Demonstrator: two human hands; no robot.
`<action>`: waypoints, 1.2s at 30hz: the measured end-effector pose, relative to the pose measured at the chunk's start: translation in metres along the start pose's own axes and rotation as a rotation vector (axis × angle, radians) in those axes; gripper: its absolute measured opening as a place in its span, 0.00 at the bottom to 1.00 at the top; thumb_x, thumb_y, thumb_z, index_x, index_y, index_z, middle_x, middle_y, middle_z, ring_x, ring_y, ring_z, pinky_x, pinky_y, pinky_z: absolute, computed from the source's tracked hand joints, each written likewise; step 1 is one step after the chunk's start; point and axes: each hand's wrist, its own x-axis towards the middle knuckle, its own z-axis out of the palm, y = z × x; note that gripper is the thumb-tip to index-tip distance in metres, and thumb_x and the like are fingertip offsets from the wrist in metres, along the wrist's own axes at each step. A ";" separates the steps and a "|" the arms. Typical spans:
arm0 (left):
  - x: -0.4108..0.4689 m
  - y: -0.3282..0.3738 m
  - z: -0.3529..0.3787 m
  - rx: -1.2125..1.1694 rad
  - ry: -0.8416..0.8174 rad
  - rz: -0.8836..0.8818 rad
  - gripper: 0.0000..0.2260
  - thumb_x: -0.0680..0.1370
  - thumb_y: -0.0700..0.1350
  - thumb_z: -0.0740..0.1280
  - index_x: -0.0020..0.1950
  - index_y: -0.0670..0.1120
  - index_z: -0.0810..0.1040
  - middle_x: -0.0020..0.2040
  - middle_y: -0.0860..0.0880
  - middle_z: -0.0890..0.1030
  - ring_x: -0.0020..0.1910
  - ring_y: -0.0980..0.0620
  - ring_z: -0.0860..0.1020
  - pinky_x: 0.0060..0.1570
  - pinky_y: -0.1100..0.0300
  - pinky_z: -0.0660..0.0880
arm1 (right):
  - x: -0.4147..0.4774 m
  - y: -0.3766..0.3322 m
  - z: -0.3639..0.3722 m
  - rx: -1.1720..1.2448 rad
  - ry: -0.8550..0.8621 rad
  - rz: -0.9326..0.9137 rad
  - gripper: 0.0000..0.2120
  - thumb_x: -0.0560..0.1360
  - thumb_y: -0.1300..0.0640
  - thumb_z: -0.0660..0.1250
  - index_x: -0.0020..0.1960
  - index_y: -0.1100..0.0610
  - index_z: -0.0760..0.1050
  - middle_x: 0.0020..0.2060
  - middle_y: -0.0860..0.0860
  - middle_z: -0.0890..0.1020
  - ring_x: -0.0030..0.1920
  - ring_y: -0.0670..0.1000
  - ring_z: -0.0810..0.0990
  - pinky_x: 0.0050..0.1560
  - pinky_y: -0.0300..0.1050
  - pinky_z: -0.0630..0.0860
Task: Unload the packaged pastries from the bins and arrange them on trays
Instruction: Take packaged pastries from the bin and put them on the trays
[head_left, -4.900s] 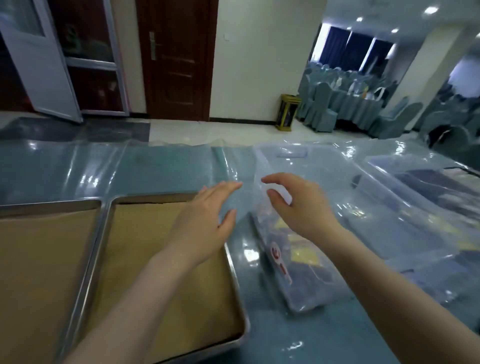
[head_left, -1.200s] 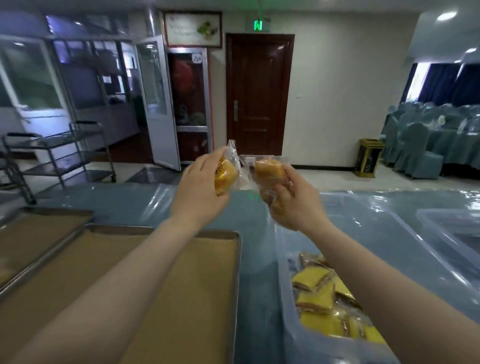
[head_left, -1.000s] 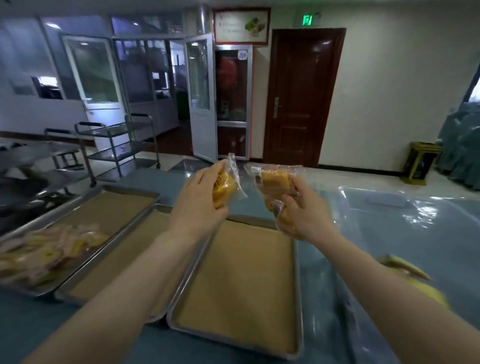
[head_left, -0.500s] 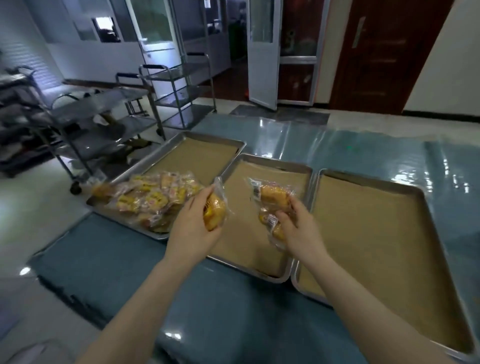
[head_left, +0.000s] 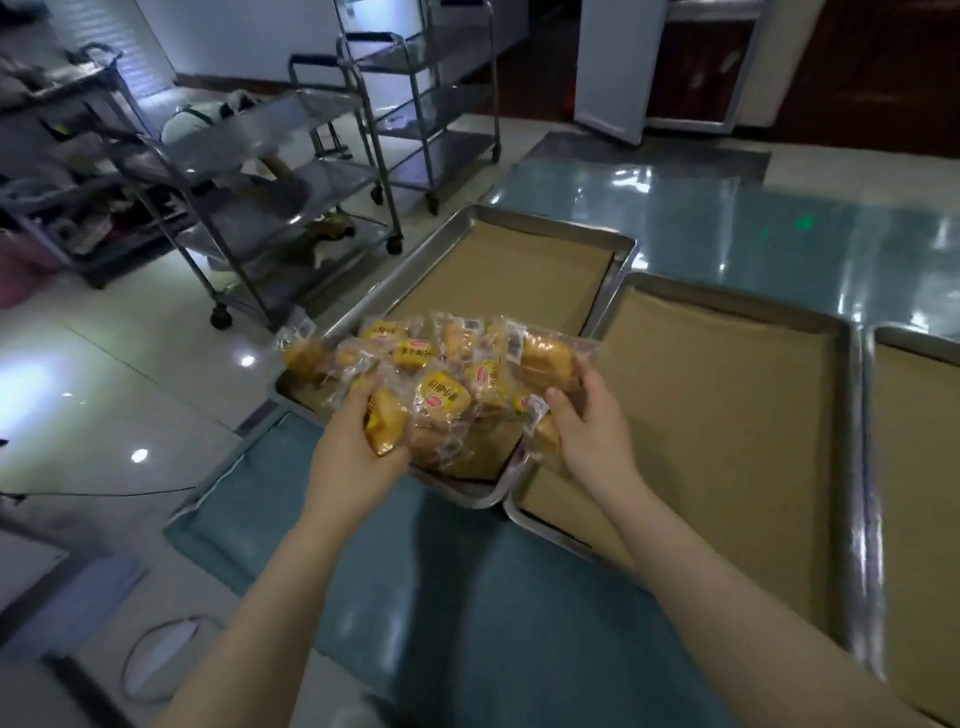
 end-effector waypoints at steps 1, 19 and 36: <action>0.009 -0.012 -0.007 -0.037 0.004 -0.008 0.30 0.66 0.47 0.72 0.64 0.64 0.66 0.55 0.64 0.75 0.50 0.64 0.74 0.43 0.68 0.68 | 0.004 -0.003 0.013 -0.002 0.019 0.005 0.23 0.79 0.52 0.62 0.73 0.44 0.63 0.55 0.35 0.78 0.54 0.36 0.76 0.52 0.38 0.75; 0.129 -0.129 -0.002 0.149 -0.354 0.174 0.54 0.67 0.60 0.73 0.73 0.61 0.31 0.77 0.48 0.39 0.75 0.46 0.37 0.70 0.45 0.40 | -0.022 0.010 0.162 -1.024 -0.007 -0.098 0.31 0.78 0.42 0.58 0.76 0.40 0.48 0.78 0.55 0.44 0.76 0.62 0.38 0.71 0.62 0.53; 0.178 -0.127 0.022 0.411 -0.678 0.381 0.45 0.70 0.66 0.65 0.75 0.59 0.38 0.76 0.52 0.35 0.73 0.48 0.31 0.65 0.37 0.32 | 0.082 0.009 0.137 -1.102 -0.302 0.244 0.34 0.71 0.25 0.48 0.72 0.30 0.38 0.73 0.46 0.29 0.71 0.59 0.25 0.68 0.74 0.44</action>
